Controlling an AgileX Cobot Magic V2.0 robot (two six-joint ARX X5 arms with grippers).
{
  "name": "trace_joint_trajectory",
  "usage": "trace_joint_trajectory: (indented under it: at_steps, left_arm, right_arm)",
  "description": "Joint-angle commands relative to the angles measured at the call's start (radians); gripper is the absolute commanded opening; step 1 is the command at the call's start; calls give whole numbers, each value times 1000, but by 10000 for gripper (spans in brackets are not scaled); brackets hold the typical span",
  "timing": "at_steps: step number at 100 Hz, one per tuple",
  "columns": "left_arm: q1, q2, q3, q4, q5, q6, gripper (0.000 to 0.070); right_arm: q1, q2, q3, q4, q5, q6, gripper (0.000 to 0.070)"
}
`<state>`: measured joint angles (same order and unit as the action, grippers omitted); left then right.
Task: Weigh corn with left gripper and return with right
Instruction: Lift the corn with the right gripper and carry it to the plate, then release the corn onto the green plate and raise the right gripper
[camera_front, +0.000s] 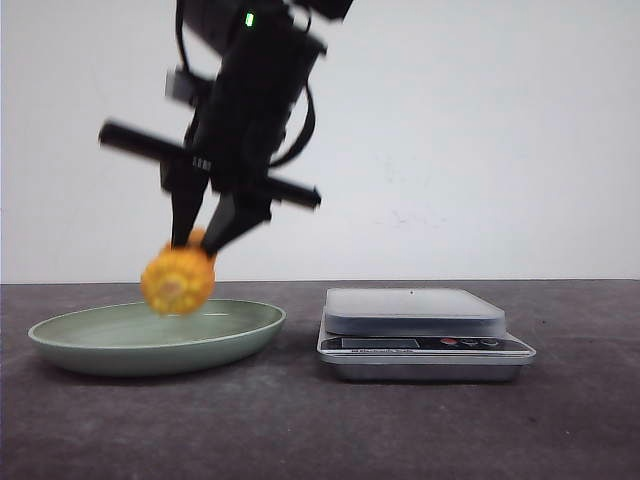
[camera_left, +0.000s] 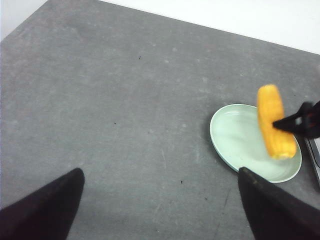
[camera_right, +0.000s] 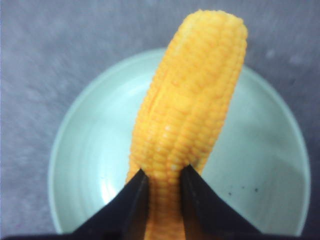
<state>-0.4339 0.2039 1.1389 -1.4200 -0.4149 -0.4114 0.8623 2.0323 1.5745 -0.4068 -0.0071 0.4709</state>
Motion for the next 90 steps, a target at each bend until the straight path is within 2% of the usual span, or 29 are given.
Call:
trace_joint_trajectory:
  at_steps: [1, 6, 19, 24, 55, 73, 90]
  left_arm:
    - [-1, 5, 12, -24, 1, -2, 592]
    - [-1, 5, 12, -24, 1, -2, 592]
    - [-1, 4, 12, -24, 1, -2, 592]
    - [-1, 4, 12, -24, 1, -2, 592]
    - [-1, 4, 12, -24, 1, -1, 592]
    - [-1, 4, 12, -24, 1, 2, 592]
    - [-1, 4, 12, -23, 1, 5, 592]
  right_arm:
    - [11, 32, 23, 16, -2, 16, 4]
    - [11, 39, 23, 16, -8, 16, 56]
    - [11, 48, 23, 22, -19, 16, 388]
    - [11, 48, 23, 24, -19, 15, 450]
    - [-17, -20, 25, 13, -24, -47, 457]
    - [-110, -211, 25, -45, -40, -127, 457]
    - [-255, -455, 25, -135, -70, -203, 457]
